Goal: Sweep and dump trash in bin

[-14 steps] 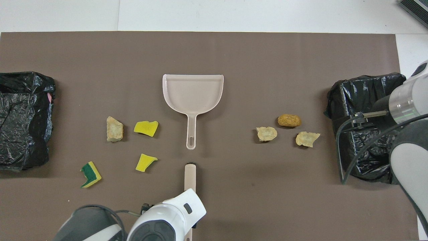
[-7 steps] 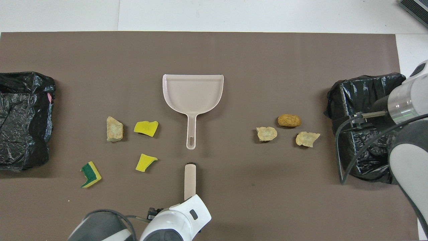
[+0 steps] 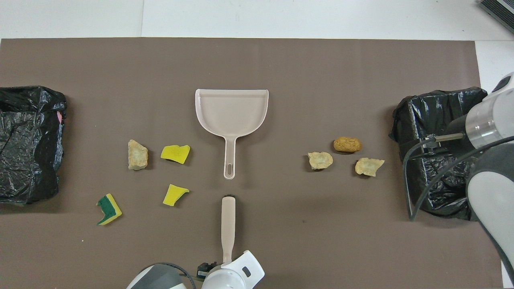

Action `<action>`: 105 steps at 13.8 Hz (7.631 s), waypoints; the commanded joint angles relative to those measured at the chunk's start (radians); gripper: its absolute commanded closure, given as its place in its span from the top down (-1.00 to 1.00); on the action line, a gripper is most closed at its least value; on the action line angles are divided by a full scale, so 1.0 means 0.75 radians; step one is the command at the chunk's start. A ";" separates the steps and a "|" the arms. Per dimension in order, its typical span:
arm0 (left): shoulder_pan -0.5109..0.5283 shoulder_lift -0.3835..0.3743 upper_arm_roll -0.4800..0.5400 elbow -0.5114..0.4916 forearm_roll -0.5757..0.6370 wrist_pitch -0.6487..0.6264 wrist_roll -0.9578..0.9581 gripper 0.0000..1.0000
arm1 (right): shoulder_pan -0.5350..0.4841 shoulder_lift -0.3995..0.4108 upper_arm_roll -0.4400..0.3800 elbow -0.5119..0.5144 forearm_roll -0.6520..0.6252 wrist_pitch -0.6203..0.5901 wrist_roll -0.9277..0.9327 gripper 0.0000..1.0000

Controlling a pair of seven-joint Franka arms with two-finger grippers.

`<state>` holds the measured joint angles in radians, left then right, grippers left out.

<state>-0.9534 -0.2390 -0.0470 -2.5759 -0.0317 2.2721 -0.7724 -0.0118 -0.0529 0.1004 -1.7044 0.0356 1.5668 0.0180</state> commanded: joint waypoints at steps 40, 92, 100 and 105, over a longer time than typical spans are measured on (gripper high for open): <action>0.872 0.284 0.028 0.375 -0.412 -0.222 0.488 -1.00 | 0.838 0.702 0.001 0.139 -0.231 0.901 1.218 0.53; 1.300 0.300 0.036 0.628 0.201 -0.426 1.093 -1.00 | 0.627 0.445 -0.003 -0.256 -0.126 0.785 -1.188 -1.00; 1.124 0.452 0.026 0.600 0.192 -0.301 1.018 -1.00 | 0.656 0.473 -0.003 -0.253 -0.135 0.795 -1.243 -1.00; 0.895 0.374 0.022 0.477 0.039 -0.303 0.971 -1.00 | 0.656 0.478 -0.003 -0.253 -0.135 0.795 -1.229 -1.00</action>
<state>-0.2138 0.0917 -0.0434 -2.1460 0.0498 2.0359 -0.0394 0.4812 0.2974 0.0938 -1.8842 -0.0835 2.1438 -0.8677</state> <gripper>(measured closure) 0.740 0.687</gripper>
